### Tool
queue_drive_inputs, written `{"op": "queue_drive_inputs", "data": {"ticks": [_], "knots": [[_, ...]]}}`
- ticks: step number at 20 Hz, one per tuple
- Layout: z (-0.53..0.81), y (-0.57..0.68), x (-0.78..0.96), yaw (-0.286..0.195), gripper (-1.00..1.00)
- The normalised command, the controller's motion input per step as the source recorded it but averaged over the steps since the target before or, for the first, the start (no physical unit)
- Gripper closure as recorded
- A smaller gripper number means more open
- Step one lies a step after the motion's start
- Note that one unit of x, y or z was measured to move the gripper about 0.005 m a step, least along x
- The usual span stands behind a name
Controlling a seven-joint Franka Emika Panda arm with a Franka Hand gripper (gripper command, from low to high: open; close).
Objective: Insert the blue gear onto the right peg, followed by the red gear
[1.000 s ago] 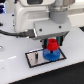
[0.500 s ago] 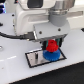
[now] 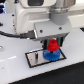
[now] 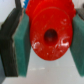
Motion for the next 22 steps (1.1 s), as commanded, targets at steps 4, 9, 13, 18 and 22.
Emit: {"op": "queue_drive_inputs", "data": {"ticks": [4, 9, 13, 18, 22], "knots": [[-0.07, 0.00, 0.28, 0.000, 1.00], [-0.20, 0.03, 0.21, 0.000, 1.00], [-0.28, 0.03, 0.17, 0.000, 1.00], [-0.18, 0.07, 0.11, 0.000, 1.00], [-0.27, 0.06, 0.13, 0.000, 1.00]]}}
